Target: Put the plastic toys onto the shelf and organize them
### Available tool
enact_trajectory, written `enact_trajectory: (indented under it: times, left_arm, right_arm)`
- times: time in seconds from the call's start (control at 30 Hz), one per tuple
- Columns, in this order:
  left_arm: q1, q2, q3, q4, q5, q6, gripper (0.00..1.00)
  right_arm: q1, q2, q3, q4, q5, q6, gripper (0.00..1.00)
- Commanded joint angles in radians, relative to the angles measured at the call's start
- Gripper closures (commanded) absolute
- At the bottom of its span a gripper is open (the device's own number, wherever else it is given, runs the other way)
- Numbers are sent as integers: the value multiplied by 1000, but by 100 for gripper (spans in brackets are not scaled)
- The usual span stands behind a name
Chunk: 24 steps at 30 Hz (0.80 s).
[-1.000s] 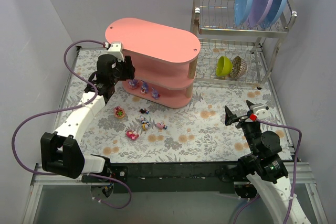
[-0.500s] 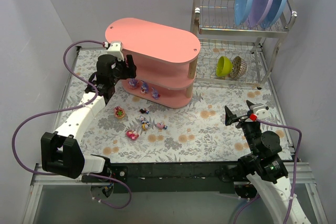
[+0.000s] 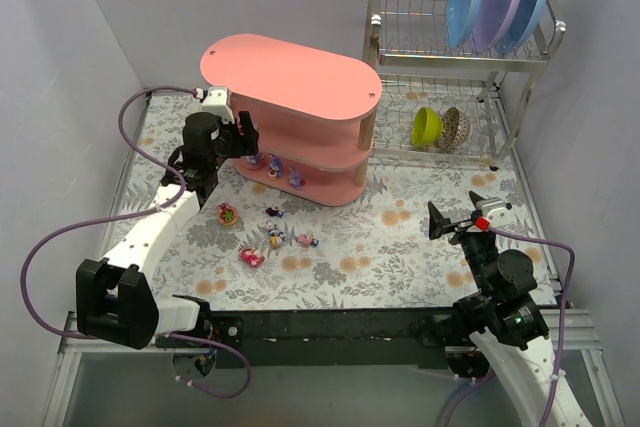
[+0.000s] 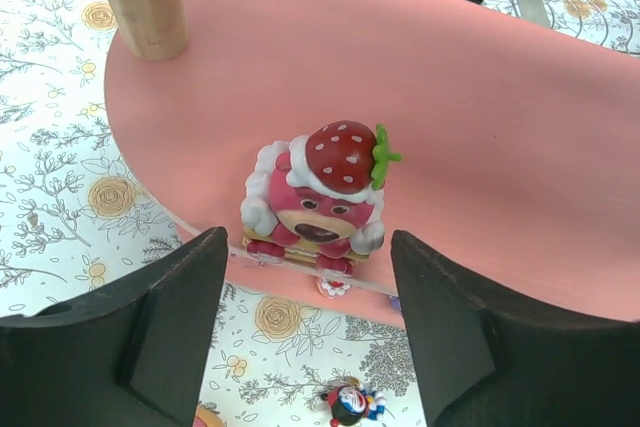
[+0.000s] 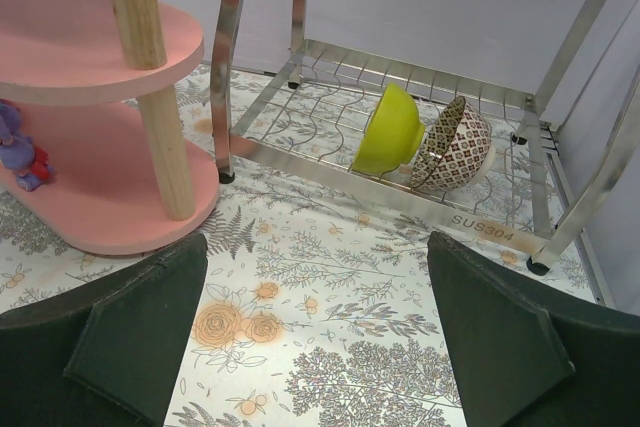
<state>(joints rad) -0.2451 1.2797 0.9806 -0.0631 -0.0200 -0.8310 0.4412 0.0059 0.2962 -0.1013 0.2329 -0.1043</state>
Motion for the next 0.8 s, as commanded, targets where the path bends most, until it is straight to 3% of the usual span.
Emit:
enact_trajectory:
  times: [0.0, 0.37, 0.63, 0.77]
  left_arm:
    - [1, -34, -16, 29, -17, -3, 37]
    - [1, -2, -11, 57, -21, 15, 60]
    - [0, 23, -2, 114, -29, 41, 58]
    - [1, 23, 16, 86, -28, 43, 48]
  right_arm:
    - [7, -205, -3, 54, 6, 6, 2]
    - [7, -205, -3, 51, 6, 5, 2]
    - [7, -205, -3, 49, 6, 5, 2]
    - [7, -205, -2, 49, 5, 5, 2]
